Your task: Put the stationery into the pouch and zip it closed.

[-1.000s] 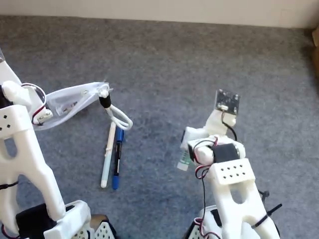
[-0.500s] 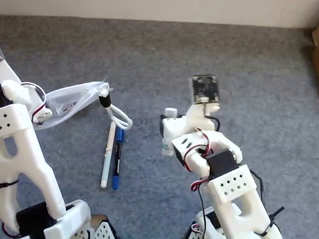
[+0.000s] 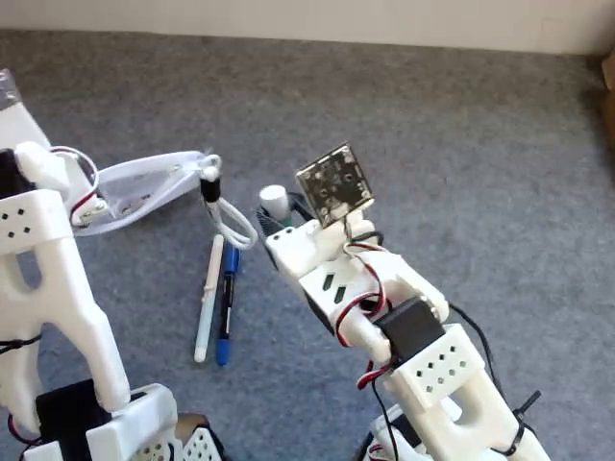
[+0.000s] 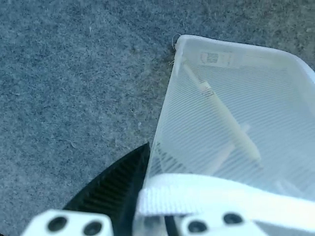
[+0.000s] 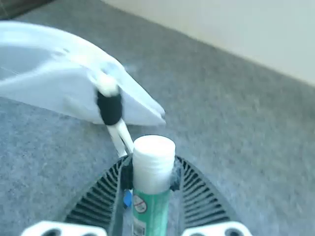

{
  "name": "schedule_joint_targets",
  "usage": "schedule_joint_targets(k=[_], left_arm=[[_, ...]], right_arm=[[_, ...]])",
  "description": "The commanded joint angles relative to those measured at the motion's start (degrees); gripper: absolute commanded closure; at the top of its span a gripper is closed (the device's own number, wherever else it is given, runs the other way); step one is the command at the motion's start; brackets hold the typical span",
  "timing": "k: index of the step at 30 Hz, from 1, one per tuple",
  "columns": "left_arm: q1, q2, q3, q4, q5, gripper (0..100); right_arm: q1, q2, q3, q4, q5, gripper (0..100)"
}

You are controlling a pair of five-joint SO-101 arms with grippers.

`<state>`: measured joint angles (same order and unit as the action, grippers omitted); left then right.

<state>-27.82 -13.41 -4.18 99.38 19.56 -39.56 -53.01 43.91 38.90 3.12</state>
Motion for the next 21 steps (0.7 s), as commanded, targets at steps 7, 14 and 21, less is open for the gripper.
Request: schedule_joint_targets(k=[7, 14, 21], left_arm=[[5.05, 0.31, -2.24, -0.79, 0.53, 99], [5.05, 0.31, -2.24, -0.70, 0.53, 99], [5.05, 0.31, -2.24, -0.70, 0.53, 99]], right_arm=[[-10.15, -1.36, -3.65, -13.67, 6.59, 99.4], [-15.52, -1.27, -3.56, -26.51, 6.95, 99.4], [-16.22, -1.19, -2.33, -38.02, 6.95, 99.4]])
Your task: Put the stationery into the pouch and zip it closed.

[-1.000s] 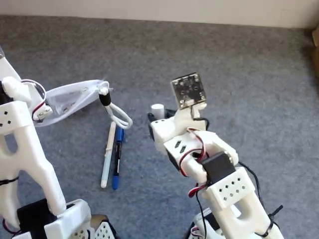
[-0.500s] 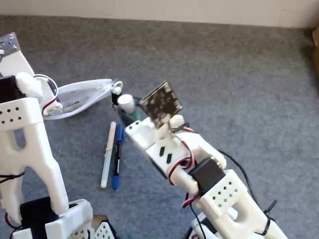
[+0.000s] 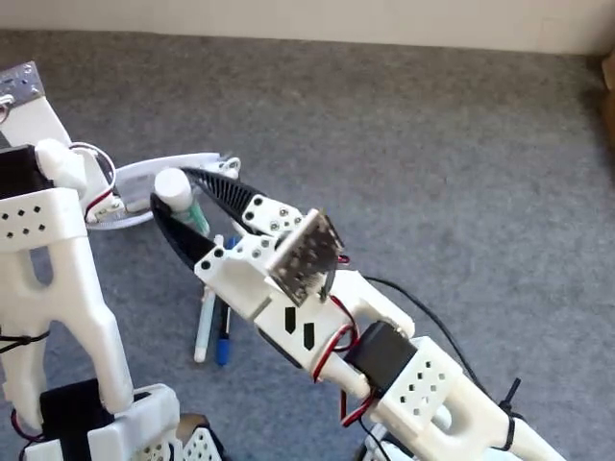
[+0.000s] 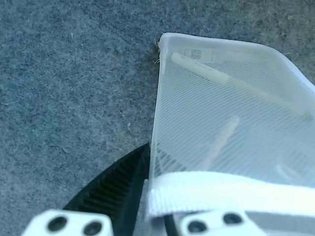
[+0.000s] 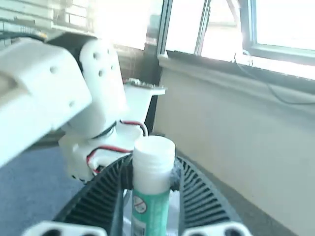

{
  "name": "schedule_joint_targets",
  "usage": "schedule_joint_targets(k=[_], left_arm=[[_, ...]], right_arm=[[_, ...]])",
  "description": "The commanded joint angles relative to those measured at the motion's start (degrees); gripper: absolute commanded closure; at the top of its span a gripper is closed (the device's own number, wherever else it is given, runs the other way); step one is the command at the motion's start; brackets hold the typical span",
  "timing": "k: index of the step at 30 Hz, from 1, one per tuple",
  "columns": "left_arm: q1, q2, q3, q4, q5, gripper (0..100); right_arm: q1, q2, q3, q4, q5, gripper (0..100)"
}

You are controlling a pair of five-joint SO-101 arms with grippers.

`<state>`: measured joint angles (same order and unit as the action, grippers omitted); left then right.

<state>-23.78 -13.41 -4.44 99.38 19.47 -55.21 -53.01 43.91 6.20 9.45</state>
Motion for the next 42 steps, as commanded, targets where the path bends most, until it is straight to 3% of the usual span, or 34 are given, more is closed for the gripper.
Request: schedule_joint_targets(k=[1, 11, 18, 42], left_arm=[[1.01, 0.31, -1.98, -0.70, 0.62, 99], [1.01, 0.31, -1.98, -0.62, 0.79, 99], [0.84, 0.31, -1.89, -0.53, 0.79, 99], [0.92, 0.48, -1.45, -0.53, 0.70, 99]], right_arm=[[-0.57, -1.10, -1.63, -7.34, 0.62, 99.4], [-0.22, 11.30, 1.10, -31.78, 0.62, 99.4], [1.36, 20.70, 1.19, -39.87, 0.62, 99.4], [4.18, 34.59, 4.62, -48.31, 0.62, 98.8]])
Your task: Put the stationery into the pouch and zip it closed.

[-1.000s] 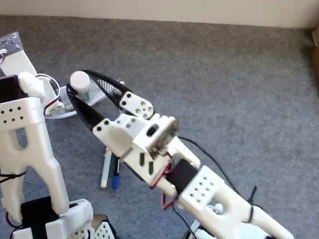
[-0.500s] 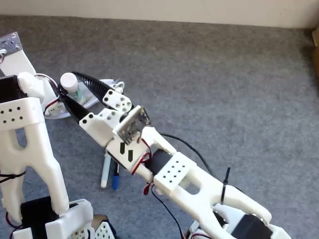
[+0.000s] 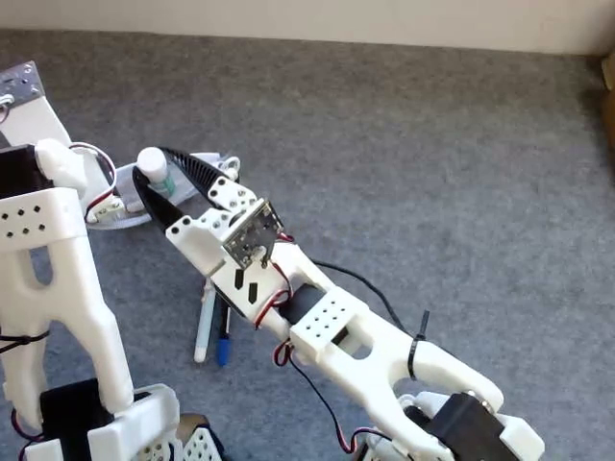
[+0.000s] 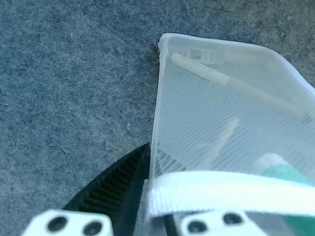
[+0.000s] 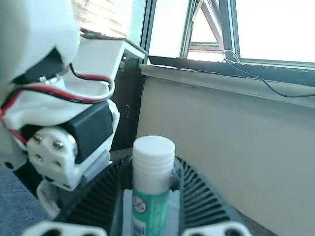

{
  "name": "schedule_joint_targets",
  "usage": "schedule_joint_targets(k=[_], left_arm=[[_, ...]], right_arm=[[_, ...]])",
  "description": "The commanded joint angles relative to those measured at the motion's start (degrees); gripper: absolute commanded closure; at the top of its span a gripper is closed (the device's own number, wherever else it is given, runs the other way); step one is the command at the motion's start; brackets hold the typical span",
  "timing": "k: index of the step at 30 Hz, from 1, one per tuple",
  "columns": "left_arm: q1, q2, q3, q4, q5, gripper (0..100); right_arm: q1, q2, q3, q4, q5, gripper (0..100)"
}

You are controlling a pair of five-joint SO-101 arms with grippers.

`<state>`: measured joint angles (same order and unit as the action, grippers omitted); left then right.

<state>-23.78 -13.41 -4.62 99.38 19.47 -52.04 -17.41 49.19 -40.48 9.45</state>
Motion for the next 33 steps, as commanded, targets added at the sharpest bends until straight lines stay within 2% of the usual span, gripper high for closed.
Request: schedule_joint_targets(k=[1, 7, 23, 26, 33], left_arm=[[0.92, 0.57, -1.27, -0.53, 0.70, 99], [0.84, 0.75, -1.19, -0.53, 0.70, 99], [0.84, 0.84, -1.10, -0.53, 0.62, 99], [0.75, 0.84, -1.01, -0.53, 0.62, 99], [0.66, 0.84, -1.01, -0.53, 0.62, 99]], right_arm=[[1.01, -1.01, -0.57, -1.63, 0.62, 98.5], [1.10, -1.01, 1.80, -1.63, 0.62, 82.7], [1.10, -4.53, 4.53, -1.10, -0.53, 82.3], [1.10, -12.35, 7.25, 4.88, -5.71, 82.3], [2.68, -28.18, 4.44, 31.60, -13.71, 82.2]])
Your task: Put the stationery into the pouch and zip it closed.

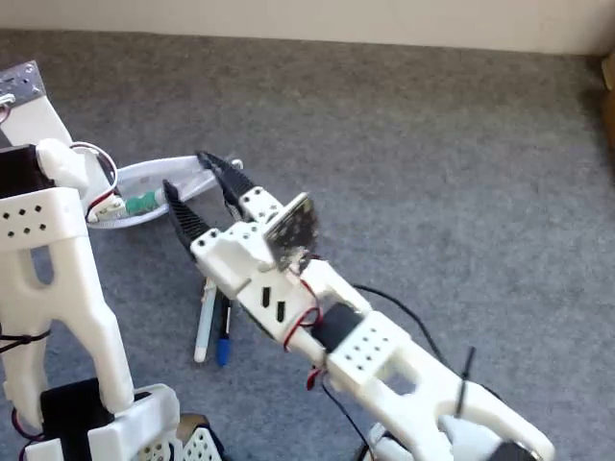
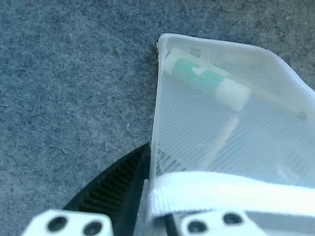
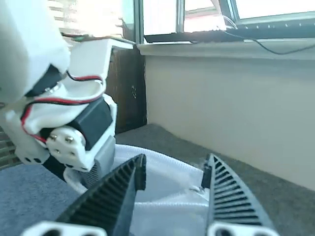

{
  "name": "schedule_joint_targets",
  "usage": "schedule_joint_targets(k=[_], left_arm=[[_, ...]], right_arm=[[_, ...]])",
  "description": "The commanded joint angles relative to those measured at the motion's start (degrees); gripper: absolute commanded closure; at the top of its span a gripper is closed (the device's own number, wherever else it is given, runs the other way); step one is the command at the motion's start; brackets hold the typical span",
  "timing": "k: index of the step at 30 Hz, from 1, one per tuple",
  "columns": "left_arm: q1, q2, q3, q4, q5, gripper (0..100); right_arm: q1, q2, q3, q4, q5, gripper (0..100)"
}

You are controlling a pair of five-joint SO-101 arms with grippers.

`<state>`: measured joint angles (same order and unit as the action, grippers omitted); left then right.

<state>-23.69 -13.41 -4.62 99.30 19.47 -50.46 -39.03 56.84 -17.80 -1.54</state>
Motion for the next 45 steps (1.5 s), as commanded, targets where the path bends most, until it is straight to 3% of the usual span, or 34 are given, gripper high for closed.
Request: schedule_joint_targets(k=[1, 17, 20, 35, 45], left_arm=[[0.57, 0.84, -1.01, -0.44, 0.62, 99], [-9.71, 0.40, -1.27, -0.79, 0.88, 99], [-9.71, 0.75, -1.19, -0.79, 0.88, 99], [-9.36, 0.84, 0.48, -0.88, 0.88, 99], [-9.63, 0.84, 0.48, -0.88, 0.88, 99]], right_arm=[[1.19, -7.25, -4.35, 11.56, -3.25, 82.2], [2.15, -8.13, -10.24, 38.02, -3.87, 82.2], [3.03, -8.04, -10.24, 40.48, -8.62, 82.2], [4.09, -7.52, -10.07, 42.15, -10.11, 82.2], [4.09, 14.11, -17.01, 42.15, -10.20, 82.2]])
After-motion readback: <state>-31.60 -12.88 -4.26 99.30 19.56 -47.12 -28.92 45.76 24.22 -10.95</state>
